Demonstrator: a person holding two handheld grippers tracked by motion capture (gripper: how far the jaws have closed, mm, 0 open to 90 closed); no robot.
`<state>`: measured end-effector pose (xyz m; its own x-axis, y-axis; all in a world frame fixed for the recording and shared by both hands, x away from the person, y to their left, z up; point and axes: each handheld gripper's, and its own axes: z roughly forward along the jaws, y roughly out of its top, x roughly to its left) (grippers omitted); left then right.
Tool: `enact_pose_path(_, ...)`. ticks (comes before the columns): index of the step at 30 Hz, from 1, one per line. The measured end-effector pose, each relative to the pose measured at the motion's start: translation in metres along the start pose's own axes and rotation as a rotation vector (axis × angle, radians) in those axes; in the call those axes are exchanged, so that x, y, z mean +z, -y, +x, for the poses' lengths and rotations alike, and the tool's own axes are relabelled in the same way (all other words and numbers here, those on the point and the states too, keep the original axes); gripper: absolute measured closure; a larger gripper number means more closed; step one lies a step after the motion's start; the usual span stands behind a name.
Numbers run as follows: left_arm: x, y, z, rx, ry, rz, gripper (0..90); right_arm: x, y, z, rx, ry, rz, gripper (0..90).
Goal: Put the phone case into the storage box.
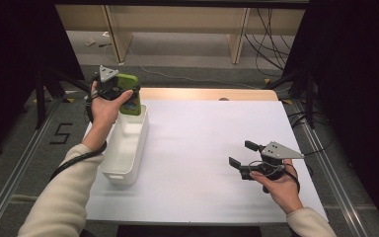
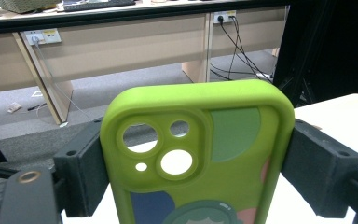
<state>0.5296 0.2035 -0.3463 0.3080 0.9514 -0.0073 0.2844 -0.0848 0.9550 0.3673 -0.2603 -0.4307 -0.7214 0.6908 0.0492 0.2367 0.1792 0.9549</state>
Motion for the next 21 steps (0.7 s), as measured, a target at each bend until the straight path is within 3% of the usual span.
enact_pose_path(21,0.0073,0.0010,0.0021,-0.007,-0.006,0.018,16.0,0.0000,0.0001,-0.0001,0.000,0.000,0.000,14.3)
